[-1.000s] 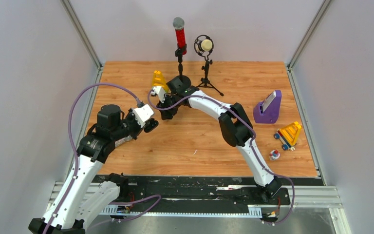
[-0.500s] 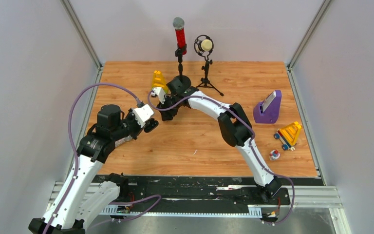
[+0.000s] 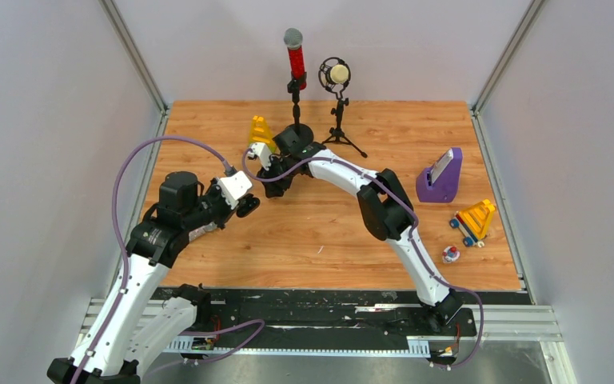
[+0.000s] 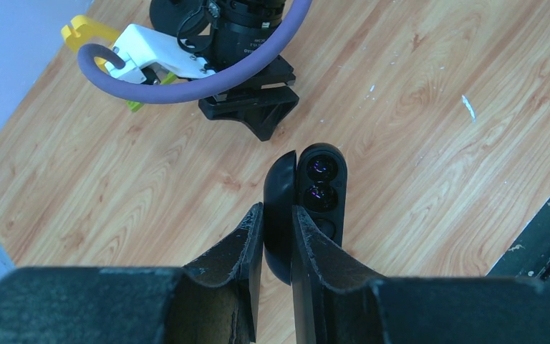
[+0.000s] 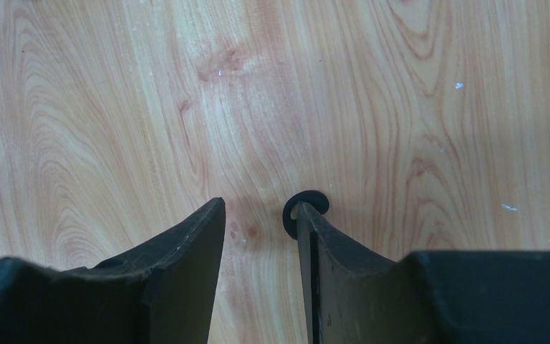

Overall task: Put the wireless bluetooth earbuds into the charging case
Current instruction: Pick up the earbud from the center of the board.

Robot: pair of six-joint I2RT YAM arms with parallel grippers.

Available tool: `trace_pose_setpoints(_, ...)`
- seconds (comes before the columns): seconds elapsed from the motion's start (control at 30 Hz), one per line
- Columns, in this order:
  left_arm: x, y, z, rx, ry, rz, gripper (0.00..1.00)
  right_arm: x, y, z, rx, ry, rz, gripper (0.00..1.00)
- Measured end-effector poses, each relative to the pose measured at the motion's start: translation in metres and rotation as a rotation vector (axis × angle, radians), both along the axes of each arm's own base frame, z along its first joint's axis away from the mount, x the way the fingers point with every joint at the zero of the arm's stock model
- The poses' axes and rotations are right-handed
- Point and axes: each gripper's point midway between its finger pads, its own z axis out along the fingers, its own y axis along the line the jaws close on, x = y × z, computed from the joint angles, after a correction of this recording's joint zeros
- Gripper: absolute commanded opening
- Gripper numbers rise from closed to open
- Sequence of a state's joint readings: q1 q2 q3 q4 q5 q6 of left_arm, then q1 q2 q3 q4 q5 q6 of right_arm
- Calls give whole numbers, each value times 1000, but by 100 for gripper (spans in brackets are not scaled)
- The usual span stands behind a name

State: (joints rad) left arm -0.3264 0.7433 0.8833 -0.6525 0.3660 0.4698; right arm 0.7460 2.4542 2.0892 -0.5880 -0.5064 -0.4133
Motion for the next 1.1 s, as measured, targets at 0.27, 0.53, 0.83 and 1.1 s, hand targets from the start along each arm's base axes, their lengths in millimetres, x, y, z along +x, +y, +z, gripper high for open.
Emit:
trace_pose_setpoints(0.27, 0, 0, 0, 0, 0, 0, 26, 6, -1, -2, -15, -26, -9, 41)
trace_pose_setpoints(0.53, 0, 0, 0, -2, 1, -2, 26, 13, -2, -2, -30, -60, -10, 32)
trace_pose_setpoints(0.83, 0, -1, 0, -2, 0, -3, 26, 20, -3, -3, -44, -97, -11, 22)
trace_pose_setpoints(1.1, 0, -1, 0, -2, 1, -3, 26, 25, -4, -3, -55, -116, -21, 12)
